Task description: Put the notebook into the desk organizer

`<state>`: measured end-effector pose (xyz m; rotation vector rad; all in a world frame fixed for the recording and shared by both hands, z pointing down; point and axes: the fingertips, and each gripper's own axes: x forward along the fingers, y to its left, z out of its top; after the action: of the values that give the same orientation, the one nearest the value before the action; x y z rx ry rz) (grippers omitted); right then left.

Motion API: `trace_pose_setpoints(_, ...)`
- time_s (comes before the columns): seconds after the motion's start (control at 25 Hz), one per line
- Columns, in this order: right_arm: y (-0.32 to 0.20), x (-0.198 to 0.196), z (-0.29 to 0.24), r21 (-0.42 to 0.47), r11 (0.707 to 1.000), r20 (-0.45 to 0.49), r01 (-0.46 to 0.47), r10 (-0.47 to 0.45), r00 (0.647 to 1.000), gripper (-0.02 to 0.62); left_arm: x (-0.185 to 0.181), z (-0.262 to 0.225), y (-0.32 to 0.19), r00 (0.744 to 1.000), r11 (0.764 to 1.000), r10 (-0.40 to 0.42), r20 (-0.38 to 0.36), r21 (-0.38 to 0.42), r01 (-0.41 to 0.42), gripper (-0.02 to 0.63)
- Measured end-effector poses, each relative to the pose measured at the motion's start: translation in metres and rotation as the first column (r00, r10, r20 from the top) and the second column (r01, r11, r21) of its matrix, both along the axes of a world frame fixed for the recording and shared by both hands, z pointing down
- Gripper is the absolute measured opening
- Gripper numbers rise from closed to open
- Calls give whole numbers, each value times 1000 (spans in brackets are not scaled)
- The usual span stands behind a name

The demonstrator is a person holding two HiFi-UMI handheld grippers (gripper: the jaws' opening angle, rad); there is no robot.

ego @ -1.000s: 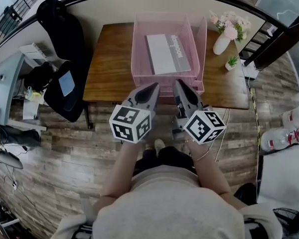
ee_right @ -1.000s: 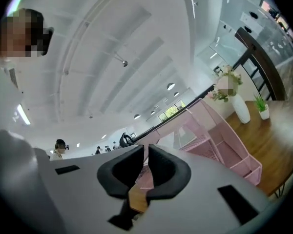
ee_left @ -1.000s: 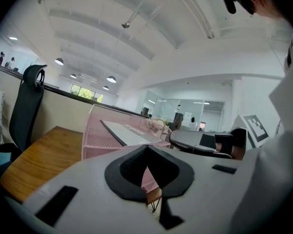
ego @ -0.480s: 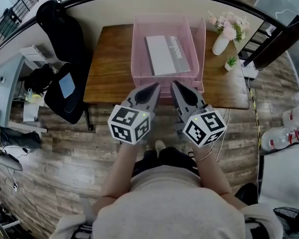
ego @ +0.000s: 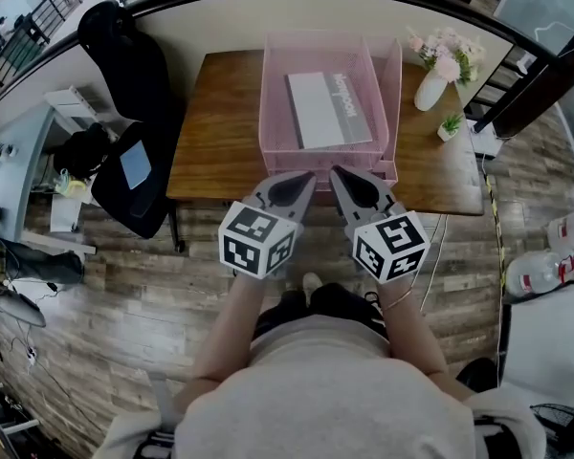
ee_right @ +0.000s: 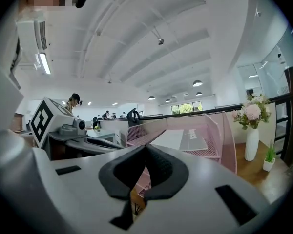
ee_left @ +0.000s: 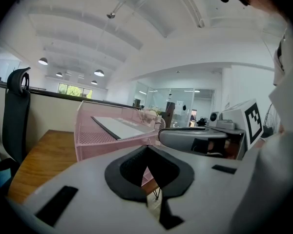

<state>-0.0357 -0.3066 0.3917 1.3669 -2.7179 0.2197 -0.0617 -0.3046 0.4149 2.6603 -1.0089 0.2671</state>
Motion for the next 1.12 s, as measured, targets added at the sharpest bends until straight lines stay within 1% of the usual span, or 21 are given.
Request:
trace_pose_setpoints(0.12, 0, -3, 4, -2, 1000, -34, 13, -13, 999, -3, -1, 2, -3, 1000, 1000, -5, 9, -4, 5, 12)
trace_pose_setpoints(0.28, 0, -6, 10, -13, 1000, -61, 28, -28, 998, -5, -1, -1, -7, 1000, 1000, -20, -5, -5, 20, 12)
trace_pose_setpoints(0.44, -2, -3, 14, -25, 1000, -61, 17, -18, 998, -5, 4, 1, -6, 1000, 1000, -4, -13, -10, 4, 12)
trace_pose_setpoints(0.72, -5, 0, 17, -39, 999, -57, 8, -10, 998, -4, 6, 1, -9, 1000, 1000, -1, -2, -9, 1, 12)
trace_pose_setpoints(1.12, -5, -7, 18, -31, 999, -67, 33, -35, 997, -3, 5, 6, -9, 1000, 999, -7, -31, -37, 6, 12)
